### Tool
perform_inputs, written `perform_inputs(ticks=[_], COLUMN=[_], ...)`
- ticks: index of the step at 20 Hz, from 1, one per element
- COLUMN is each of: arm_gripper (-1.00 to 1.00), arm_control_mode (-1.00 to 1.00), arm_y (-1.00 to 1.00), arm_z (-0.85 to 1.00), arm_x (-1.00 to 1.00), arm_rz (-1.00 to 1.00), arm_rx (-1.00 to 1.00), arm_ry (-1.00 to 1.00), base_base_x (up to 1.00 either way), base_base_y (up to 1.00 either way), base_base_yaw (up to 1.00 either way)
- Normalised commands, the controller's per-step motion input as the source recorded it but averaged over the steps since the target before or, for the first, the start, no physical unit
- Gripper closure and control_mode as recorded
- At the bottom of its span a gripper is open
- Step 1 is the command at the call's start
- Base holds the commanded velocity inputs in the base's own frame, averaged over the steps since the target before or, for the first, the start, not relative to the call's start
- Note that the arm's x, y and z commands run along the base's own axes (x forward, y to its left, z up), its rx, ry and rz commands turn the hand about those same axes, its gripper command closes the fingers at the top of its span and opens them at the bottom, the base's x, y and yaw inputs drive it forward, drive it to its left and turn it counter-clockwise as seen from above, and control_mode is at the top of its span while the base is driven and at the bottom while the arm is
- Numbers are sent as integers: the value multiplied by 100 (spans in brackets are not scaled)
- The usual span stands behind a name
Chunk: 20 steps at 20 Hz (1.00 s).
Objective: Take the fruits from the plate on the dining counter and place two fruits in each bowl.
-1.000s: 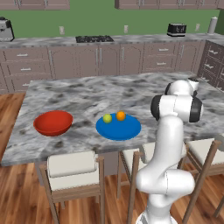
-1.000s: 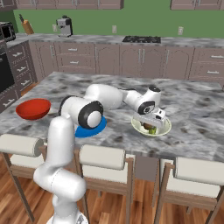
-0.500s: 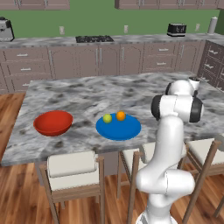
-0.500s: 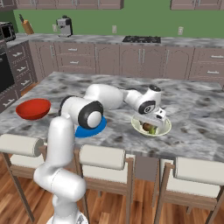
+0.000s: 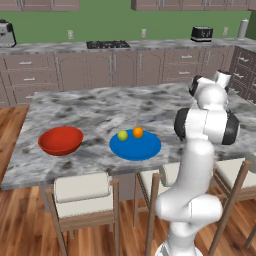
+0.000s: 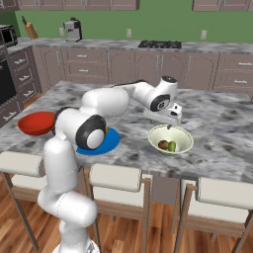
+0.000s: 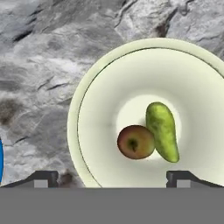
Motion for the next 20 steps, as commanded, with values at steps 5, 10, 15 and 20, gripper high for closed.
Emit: perform_inputs(ticks=[5, 10, 15, 20], arm_gripper=[-100, -100, -100, -100], arm_control_mode=[-100, -100, -100, -100], arm_y=[100, 100, 100, 100], arm_z=[60, 3, 1, -2], arm_x=[-16, 0, 0, 15], arm_rz=[20, 27, 34, 23], arm_rx=[-12, -4, -8, -8], arm_ry=[-17, -2, 0, 13], base_base_x=[0, 0, 0, 0], base_base_y=[0, 0, 0, 0], base_base_yaw=[0, 0, 0, 0])
